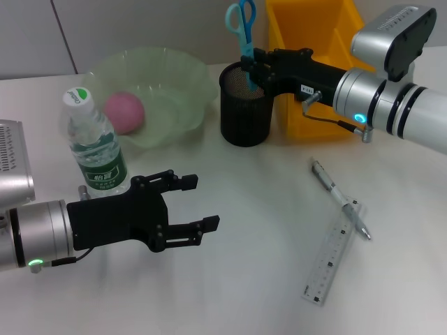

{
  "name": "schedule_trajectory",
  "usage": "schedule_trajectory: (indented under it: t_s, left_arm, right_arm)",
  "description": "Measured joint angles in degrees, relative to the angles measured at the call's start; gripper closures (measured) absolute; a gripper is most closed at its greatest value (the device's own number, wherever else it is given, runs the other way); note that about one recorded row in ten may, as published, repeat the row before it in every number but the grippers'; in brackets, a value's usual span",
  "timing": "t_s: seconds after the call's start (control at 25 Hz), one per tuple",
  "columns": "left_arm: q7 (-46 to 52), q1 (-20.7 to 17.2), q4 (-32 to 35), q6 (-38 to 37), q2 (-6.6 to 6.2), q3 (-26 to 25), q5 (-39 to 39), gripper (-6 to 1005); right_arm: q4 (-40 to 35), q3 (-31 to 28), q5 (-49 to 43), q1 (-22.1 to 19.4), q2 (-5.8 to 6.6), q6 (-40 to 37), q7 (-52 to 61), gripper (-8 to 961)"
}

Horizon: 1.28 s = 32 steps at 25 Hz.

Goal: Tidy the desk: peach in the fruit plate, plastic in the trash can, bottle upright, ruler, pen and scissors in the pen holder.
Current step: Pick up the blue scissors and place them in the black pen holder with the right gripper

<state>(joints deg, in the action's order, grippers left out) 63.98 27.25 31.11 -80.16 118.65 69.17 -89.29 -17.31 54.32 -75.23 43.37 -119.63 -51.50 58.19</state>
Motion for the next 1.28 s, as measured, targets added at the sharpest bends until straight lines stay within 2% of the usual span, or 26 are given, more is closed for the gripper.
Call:
schedule_trajectory:
  t_s: [1.28]
  left_arm:
    - [-0.05, -0.08, 0.0, -0.04, -0.09, 0.09, -0.01, 184]
  right_arm:
    - [0.18, -0.01, 0.44, -0.04, 0.01, -0.01, 0.15, 740]
